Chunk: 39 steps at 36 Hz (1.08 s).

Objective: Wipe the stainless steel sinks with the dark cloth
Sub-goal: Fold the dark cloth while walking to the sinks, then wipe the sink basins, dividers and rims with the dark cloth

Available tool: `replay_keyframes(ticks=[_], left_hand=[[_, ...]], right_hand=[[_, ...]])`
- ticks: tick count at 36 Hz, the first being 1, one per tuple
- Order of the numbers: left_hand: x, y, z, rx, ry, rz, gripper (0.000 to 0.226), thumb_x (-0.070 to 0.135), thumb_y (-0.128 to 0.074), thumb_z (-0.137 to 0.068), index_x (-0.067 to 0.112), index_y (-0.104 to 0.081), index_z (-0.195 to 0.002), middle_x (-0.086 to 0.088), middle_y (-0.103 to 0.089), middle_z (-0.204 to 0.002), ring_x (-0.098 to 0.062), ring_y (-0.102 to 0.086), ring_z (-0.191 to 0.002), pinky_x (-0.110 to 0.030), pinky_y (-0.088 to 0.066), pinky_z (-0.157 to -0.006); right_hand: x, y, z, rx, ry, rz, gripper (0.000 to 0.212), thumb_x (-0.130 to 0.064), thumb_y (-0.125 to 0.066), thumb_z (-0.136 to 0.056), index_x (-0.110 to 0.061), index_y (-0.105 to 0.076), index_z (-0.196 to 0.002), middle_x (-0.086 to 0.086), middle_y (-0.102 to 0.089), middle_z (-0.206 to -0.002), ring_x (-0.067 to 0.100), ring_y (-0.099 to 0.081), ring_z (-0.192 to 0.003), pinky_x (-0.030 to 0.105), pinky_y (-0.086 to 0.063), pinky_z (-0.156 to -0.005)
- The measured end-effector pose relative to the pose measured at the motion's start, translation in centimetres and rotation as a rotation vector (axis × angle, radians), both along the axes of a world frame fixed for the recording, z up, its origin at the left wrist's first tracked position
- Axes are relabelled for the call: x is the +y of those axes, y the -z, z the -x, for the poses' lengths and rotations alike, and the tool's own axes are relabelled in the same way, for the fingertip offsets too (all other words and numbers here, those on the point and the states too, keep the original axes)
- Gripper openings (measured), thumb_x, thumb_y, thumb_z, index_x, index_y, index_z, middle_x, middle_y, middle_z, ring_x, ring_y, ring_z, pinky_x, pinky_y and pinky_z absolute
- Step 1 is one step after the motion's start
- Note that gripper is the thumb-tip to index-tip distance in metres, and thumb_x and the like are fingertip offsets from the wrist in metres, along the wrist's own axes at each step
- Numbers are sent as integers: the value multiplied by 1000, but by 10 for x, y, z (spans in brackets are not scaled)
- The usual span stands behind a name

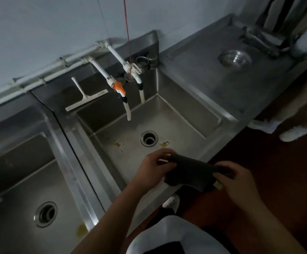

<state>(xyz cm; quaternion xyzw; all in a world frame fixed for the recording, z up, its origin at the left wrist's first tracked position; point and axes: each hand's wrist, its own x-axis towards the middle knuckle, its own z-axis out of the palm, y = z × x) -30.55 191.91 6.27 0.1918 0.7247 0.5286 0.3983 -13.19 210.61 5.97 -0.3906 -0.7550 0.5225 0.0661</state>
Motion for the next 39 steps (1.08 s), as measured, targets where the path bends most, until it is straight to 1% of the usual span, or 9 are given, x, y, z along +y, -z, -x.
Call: replay_keyframes(ticks=[4,9,14,18,23,26,33,35,39], left_hand=[[30,0,25,-78,-94,0,26,7,-63,-94,30,-68,-105,5,-68,-107,-9,-70,-92,-26,-59,-72],[58,15,38,-181,-278,60,25,11,-65,-94,29,-68,-110,-2,-69,-112,-20,-69,-98,-32,-61,-70],[86,26,34,-279,-534,135,20,10,-64,-94,22,-70,-110,-8,-71,-109,-24,-70,-96,-29,-58,-64],[109,24,22,-355,-738,185,19,15,-63,-95,19,-71,-112,-13,-72,-106,-27,-70,-95,-30,-58,-65],[143,25,11,-443,-769,159,37,5,-71,-87,20,-66,-120,-14,-70,-111,-28,-70,-99,-29,-57,-66],[163,30,9,-398,-779,168,48,-7,-69,-84,21,-63,-124,-16,-67,-116,-32,-69,-100,-39,-61,-74],[171,53,16,-392,-966,189,50,-9,-63,-88,28,-63,-121,-13,-68,-115,-34,-69,-102,-57,-57,-87],[167,65,20,-444,-997,197,45,-7,-63,-88,27,-64,-117,-13,-69,-114,-35,-70,-100,-53,-59,-85],[166,99,35,-586,-1026,175,42,-9,-62,-89,23,-65,-116,-14,-71,-110,-29,-71,-90,-31,-58,-65]], right_hand=[[26,2,33,40,64,71,19,2,-66,-87,-15,-68,-94,-4,-69,-92,7,-65,-87,22,-49,-70],[68,15,68,46,-16,117,25,0,-68,-86,-23,-66,-95,-4,-68,-96,11,-65,-91,26,-51,-74],[118,34,108,-36,-183,255,25,-10,-75,-83,-28,-67,-98,-2,-66,-101,13,-66,-88,19,-49,-65],[154,37,135,-75,-439,353,40,-3,-77,-78,-34,-65,-99,-4,-64,-104,12,-66,-87,18,-51,-64],[191,50,160,-97,-568,381,34,0,-74,-80,-29,-68,-96,-2,-65,-104,19,-67,-83,31,-55,-69],[203,59,175,-113,-561,374,28,-3,-72,-82,-26,-68,-96,-5,-64,-103,17,-65,-79,27,-49,-60],[208,84,205,-155,-546,377,28,-5,-72,-84,-27,-66,-101,-6,-64,-103,14,-65,-87,22,-51,-60],[207,97,210,-199,-529,381,29,-5,-73,-83,-30,-66,-98,-4,-65,-103,17,-65,-90,29,-54,-63],[204,124,218,-316,-493,371,30,-4,-74,-83,-33,-66,-88,-2,-65,-100,21,-65,-87,37,-57,-67]])
